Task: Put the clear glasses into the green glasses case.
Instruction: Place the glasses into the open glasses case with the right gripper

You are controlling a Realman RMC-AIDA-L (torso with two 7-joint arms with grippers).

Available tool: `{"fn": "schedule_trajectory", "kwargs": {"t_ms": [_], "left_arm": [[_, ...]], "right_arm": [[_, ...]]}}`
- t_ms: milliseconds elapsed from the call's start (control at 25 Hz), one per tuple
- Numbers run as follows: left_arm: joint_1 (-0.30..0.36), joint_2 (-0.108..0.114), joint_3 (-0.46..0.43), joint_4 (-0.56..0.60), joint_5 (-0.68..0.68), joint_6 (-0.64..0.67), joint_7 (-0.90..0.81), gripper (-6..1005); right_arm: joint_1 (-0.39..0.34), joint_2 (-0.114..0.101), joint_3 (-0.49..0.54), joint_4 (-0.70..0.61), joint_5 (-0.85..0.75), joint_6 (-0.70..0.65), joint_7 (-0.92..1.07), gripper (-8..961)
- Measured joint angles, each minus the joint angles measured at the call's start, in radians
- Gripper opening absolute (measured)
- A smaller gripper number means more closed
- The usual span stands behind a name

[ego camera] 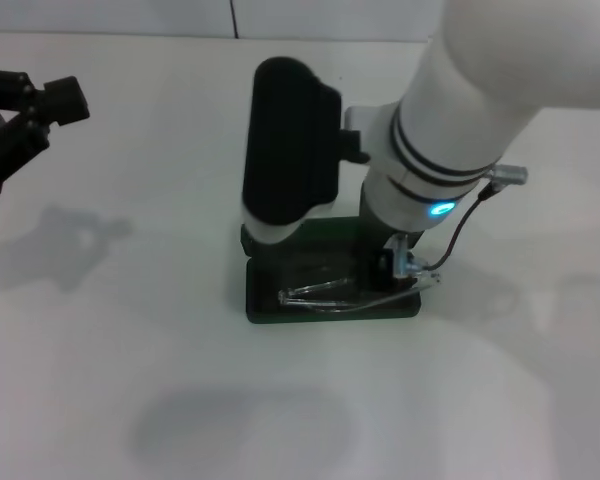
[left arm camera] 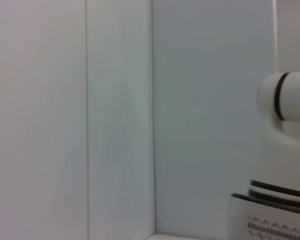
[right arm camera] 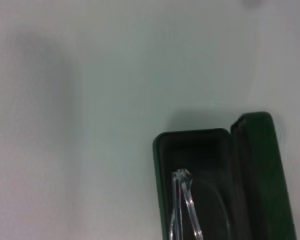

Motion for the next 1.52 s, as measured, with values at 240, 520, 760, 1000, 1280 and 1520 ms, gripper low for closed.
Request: {"fn": "schedule_trajectory", "kwargs": {"t_ms": [240, 520, 760, 1000, 1280, 1520], "left_arm": [[0.000, 0.000, 0.000, 0.001, 0.001, 0.023, -0.015, 28], [-0.001, 0.002, -0.005, 0.002, -0.003, 0.026, -0.042, 27], [-0.006, 0.001, -0.024, -0.001, 0.000, 0.026, -0.059, 27], [-0.008, -0.006, -0.025, -0.006, 0.000, 0.025, -0.052, 28], [-0.005, -0.016, -0.025, -0.009, 0.001, 0.022, -0.027, 27], [0.005, -0.017, -0.027, -0.018, 0.001, 0.022, -0.002, 27]], "right_arm": [[-0.093, 0.000, 0.106, -0.063, 0.000, -0.033, -0.068, 174], [-0.170, 0.000, 0.276, -0.195, 0.070, -0.135, -0.148, 174], [-0.205, -0.004, 0.428, -0.298, 0.121, -0.281, -0.167, 174], [-0.216, -0.006, 0.444, -0.330, 0.114, -0.399, -0.148, 175], [-0.233, -0.006, 0.458, -0.317, 0.040, -0.454, -0.131, 171], [-0.288, -0.010, 0.479, -0.283, 0.021, -0.471, -0.140, 167]]}}
